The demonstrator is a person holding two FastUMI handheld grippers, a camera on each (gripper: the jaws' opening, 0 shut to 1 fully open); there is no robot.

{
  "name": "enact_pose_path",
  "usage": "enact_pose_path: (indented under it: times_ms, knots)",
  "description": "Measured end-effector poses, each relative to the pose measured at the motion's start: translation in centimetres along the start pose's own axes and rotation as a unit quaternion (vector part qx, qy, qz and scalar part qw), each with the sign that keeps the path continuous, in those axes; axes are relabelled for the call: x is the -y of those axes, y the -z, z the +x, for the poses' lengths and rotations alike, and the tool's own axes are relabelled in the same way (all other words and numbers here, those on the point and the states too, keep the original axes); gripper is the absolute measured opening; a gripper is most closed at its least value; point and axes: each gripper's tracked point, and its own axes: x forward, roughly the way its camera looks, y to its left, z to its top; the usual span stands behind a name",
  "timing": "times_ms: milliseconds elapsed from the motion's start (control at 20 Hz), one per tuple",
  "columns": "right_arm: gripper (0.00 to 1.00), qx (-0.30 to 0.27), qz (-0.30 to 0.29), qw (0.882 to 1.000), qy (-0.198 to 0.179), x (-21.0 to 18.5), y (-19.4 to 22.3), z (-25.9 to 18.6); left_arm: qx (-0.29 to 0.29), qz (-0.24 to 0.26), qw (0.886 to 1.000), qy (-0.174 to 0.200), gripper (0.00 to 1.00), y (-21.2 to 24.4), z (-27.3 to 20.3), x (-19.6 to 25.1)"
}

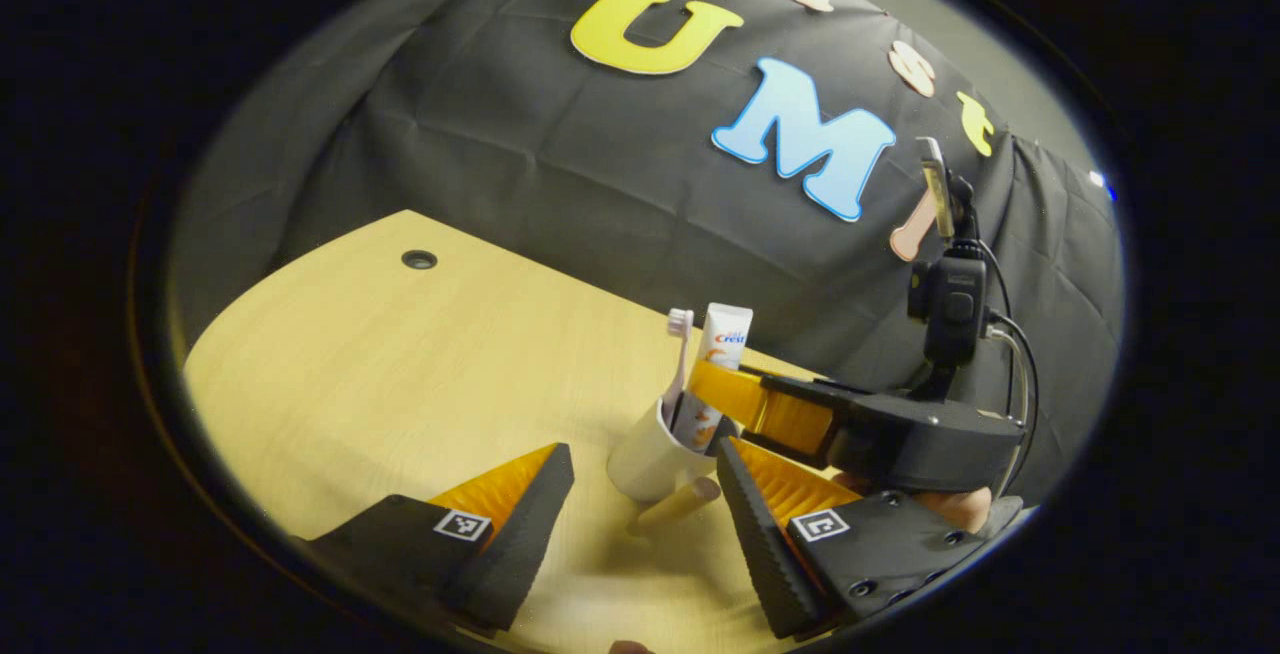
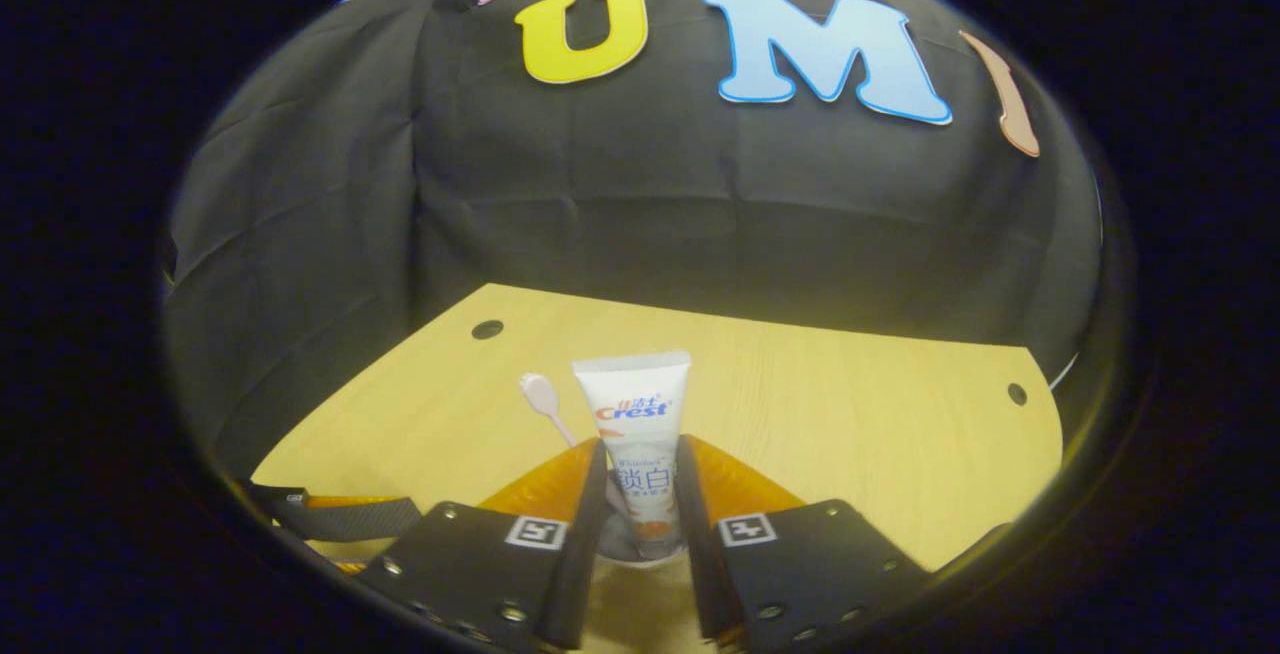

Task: Put the toothbrush and toothpaste on the desktop into the cup, then pick up the cup and place it on the coaster on the desktop.

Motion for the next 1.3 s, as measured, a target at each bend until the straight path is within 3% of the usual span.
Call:
enact_pose_path:
  times_ms: [50,100,600,1300]
  knots:
    - [0.55,0.005,0.003,1.0,-0.001,0.2,-0.3,0.2,0.0,-0.001,1.0,0.001,0.94,0.1,0.2,0.0]
    - [0.64,0.009,0.009,1.0,-0.008,0.0,-0.7,0.1,-0.002,-0.001,1.0,-0.001,0.94,0.1,0.0,-0.1]
    - [0.64,0.063,0.062,0.995,-0.035,1.0,-5.3,-4.6,-0.023,0.014,1.0,0.001,0.93,1.5,1.2,2.0]
    - [0.64,0.081,0.1,0.991,0.03,9.3,-4.4,-12.8,-0.144,0.089,0.986,-0.01,0.94,6.4,5.9,3.9]
